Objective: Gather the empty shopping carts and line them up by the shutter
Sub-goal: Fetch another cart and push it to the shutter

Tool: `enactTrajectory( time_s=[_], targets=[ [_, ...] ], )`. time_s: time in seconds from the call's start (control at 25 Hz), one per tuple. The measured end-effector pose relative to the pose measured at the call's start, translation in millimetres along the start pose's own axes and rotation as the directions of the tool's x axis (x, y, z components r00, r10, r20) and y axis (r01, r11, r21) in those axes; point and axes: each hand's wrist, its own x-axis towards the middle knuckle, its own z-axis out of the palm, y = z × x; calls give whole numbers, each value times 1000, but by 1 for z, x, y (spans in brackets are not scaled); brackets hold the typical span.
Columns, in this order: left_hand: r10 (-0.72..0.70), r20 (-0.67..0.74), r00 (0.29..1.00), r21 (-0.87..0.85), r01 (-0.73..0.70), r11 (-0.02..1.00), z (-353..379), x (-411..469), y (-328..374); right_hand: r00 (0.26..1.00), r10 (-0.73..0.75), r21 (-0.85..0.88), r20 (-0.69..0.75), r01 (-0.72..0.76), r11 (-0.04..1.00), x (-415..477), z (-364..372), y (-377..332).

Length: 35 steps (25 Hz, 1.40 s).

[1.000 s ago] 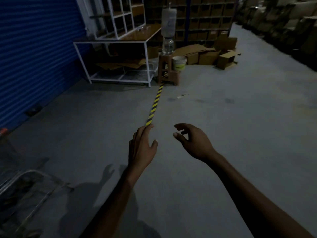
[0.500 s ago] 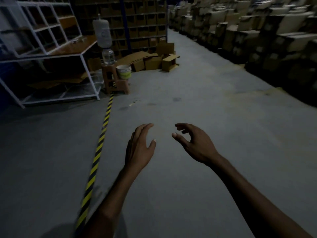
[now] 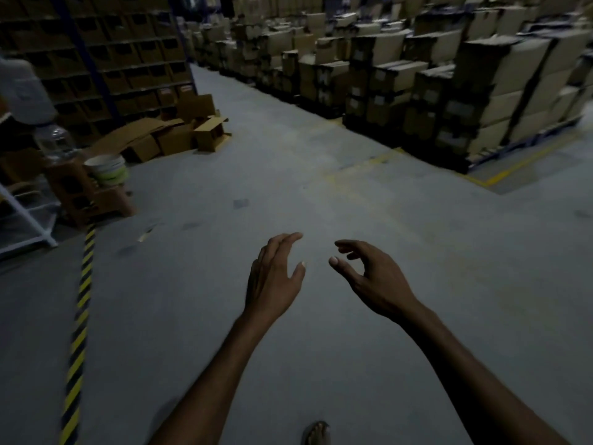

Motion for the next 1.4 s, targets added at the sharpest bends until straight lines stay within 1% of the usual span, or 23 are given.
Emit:
enactTrajectory(
  time_s=[0.16, 0.44, 0.68, 0.8, 0.92, 1.12, 1.4],
  targets=[
    [85, 65, 994, -26, -83, 996, 40, 69, 1, 995, 62, -27, -77, -64, 998, 47, -13, 31],
    [204, 97, 974, -70, -197, 978, 82, 184, 13, 972, 123, -67, -202, -139, 988, 129, -36, 59],
    [271, 147, 951, -140, -251, 958, 118, 226, 17, 942, 171, -69, -287, -198, 978, 149, -54, 86],
    [306, 183, 934, -183, -274, 944, 143, 237, 31, 920, 225, -72, -322, -260, 963, 146, -64, 109],
    [362, 221, 906, -223, -315, 923, 170, 246, 54, 894, 272, -73, -357, -317, 946, 137, -81, 132],
    [435, 241, 868, -280, -367, 887, 223, 262, 112, 848, 328, -83, -416, -395, 915, 124, -127, 183],
    [503, 227, 834, -317, -425, 848, 311, 296, 213, 812, 336, -84, -477, -423, 902, 123, -214, 276]
  ],
)
